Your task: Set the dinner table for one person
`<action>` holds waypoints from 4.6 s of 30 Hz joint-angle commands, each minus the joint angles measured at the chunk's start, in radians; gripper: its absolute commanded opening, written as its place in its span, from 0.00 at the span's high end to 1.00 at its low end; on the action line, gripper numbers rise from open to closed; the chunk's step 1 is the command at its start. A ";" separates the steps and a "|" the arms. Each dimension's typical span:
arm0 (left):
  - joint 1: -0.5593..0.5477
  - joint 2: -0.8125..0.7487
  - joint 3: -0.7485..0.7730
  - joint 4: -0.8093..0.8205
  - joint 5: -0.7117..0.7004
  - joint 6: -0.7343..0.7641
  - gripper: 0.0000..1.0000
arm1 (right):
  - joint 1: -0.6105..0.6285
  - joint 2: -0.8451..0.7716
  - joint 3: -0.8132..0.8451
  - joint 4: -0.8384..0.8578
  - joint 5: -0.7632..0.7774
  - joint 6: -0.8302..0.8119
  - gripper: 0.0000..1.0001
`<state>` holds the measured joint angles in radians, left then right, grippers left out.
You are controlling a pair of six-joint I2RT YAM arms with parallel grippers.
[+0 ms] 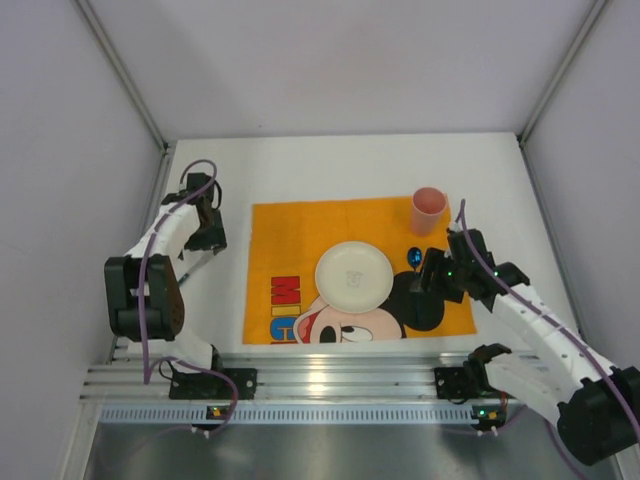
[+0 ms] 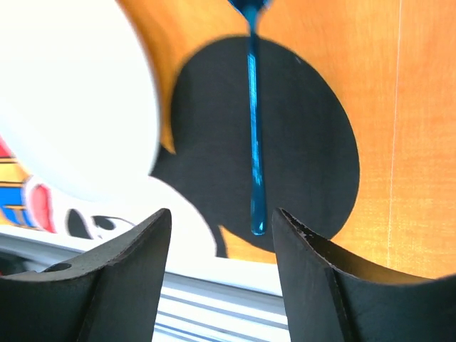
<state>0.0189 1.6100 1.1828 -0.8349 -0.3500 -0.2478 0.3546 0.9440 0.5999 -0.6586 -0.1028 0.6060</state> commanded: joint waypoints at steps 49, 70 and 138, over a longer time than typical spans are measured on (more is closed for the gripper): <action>0.055 0.220 0.359 0.036 0.327 -0.045 1.00 | -0.040 0.098 0.522 -0.260 0.032 -0.126 0.41; -0.320 -0.044 0.078 0.103 0.411 -0.127 0.56 | -0.040 -0.017 0.414 -0.279 -0.032 -0.166 0.41; -0.407 0.309 0.199 0.100 0.183 0.176 0.91 | -0.043 -0.065 0.394 -0.340 0.049 -0.117 0.40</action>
<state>-0.3962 1.9240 1.3296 -0.6842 -0.0578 -0.0540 0.3241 0.8959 0.9981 -1.0344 -0.0425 0.5125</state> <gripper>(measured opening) 0.213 0.598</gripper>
